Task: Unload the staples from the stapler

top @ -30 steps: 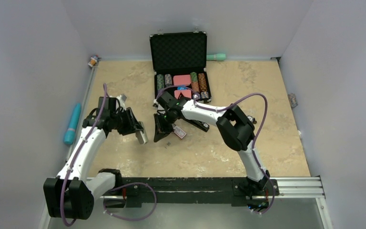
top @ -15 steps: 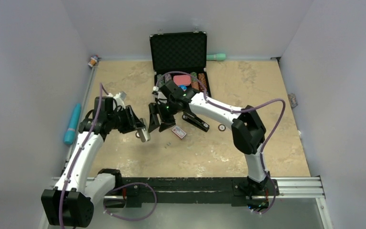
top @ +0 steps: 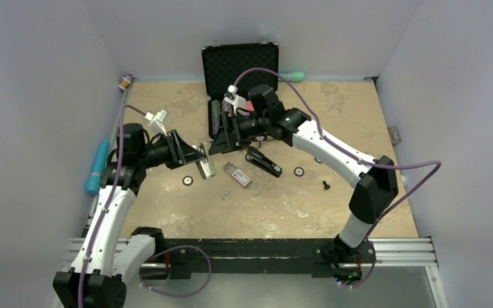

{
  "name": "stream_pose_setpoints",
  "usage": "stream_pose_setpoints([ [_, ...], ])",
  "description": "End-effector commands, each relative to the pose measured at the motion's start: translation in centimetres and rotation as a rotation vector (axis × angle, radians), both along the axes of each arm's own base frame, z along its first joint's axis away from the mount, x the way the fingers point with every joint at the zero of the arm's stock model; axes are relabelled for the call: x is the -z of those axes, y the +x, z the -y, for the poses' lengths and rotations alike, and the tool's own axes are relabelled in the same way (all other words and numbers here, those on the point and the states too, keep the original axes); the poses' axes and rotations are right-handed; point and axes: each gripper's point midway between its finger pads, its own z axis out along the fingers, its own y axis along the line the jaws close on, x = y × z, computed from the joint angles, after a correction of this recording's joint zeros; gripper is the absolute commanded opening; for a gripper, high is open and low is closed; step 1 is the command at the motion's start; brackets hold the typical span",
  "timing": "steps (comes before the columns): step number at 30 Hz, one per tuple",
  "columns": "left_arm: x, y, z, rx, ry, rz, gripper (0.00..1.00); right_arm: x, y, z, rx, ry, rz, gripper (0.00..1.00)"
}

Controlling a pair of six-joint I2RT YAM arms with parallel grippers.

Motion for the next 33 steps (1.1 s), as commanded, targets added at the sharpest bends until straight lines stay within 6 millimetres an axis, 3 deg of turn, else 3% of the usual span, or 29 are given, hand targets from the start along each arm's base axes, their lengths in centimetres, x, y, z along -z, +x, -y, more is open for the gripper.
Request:
stream_pose_setpoints([
  [1, -6.8, 0.6, 1.5, 0.062, -0.145, 0.171, 0.0, -3.9, -1.3, -0.2, -0.087, 0.137, 0.072, 0.76],
  [15, -16.7, 0.0, 2.3, 0.092, -0.351, 0.349, 0.0, -11.1, -2.7, -0.4, -0.124, 0.338, 0.135, 0.74],
  [24, -19.0, -0.8, 2.4, 0.099, -0.42, 0.393, 0.0, -14.8, -4.3, -0.1, -0.16, 0.444, 0.145, 0.57],
  [30, -19.6, -1.5, 2.3, 0.099, -0.431, 0.398, 0.0, -17.1, -5.7, 0.6, -0.19, 0.556, 0.142, 0.54],
  [33, -20.3, -1.7, 2.3, 0.1, -0.437, 0.411, 0.0, -17.2, -5.8, 0.5, -0.187, 0.566, 0.132, 0.41],
])
